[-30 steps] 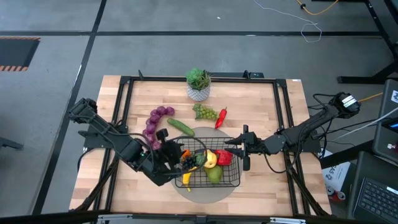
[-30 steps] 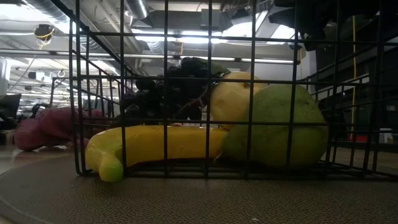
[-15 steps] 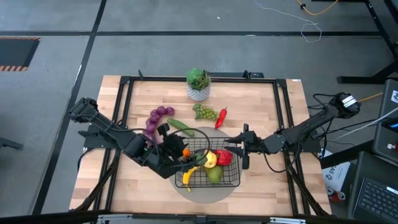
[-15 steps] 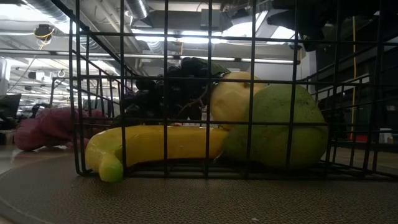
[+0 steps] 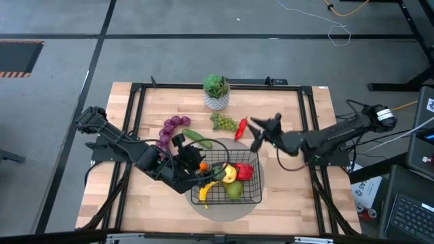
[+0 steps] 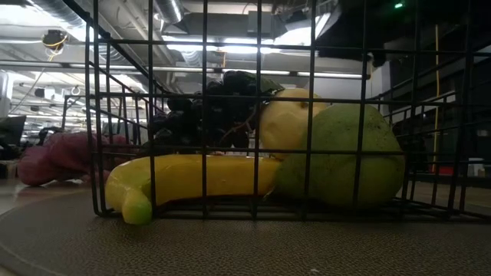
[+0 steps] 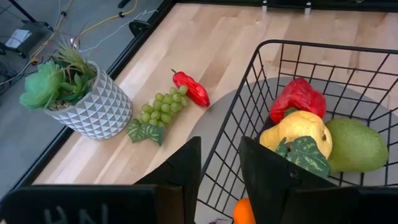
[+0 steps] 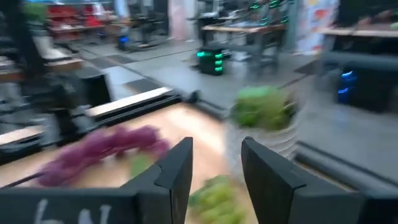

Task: Build produce basket
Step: Put the red chili pepper into the black wire basket

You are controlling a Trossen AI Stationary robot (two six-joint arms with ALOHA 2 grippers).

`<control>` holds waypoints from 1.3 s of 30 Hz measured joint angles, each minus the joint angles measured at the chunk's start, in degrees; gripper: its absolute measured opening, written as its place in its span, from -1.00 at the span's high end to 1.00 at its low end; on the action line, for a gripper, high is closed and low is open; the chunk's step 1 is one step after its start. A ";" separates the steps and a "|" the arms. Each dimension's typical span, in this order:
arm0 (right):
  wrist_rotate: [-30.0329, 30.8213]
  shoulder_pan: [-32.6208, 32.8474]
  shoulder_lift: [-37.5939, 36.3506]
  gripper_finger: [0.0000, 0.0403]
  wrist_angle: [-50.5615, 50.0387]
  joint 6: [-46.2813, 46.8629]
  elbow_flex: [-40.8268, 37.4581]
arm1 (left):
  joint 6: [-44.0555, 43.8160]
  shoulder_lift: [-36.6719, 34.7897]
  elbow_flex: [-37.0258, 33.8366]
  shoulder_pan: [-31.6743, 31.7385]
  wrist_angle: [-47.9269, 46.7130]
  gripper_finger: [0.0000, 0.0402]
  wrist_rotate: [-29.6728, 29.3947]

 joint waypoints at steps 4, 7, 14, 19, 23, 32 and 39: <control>-2.82 -9.22 0.00 0.32 -8.38 -2.74 4.10 | 0.02 -0.01 0.00 0.57 0.00 0.48 -0.01; -10.40 -17.42 0.03 0.32 -22.00 3.52 8.00 | 0.04 0.00 0.00 1.01 -0.02 0.48 0.00; -37.16 -34.50 2.45 0.32 -37.48 16.85 9.01 | 0.08 0.00 0.00 1.39 -0.02 0.48 -0.02; -42.98 -39.90 6.77 0.32 -37.18 19.63 8.21 | 0.09 0.00 0.00 1.39 -0.16 0.48 -0.02; -46.77 -40.71 11.50 0.32 -33.79 20.00 8.21 | 0.15 0.00 0.00 1.72 -0.20 0.48 -0.02; -49.15 -40.71 22.74 0.32 -26.25 20.02 8.16 | 0.13 0.00 0.00 1.69 -0.30 0.47 0.07; -49.09 -40.71 27.39 0.32 -25.14 20.86 8.14 | 0.11 0.00 -0.02 1.69 -0.68 0.47 0.16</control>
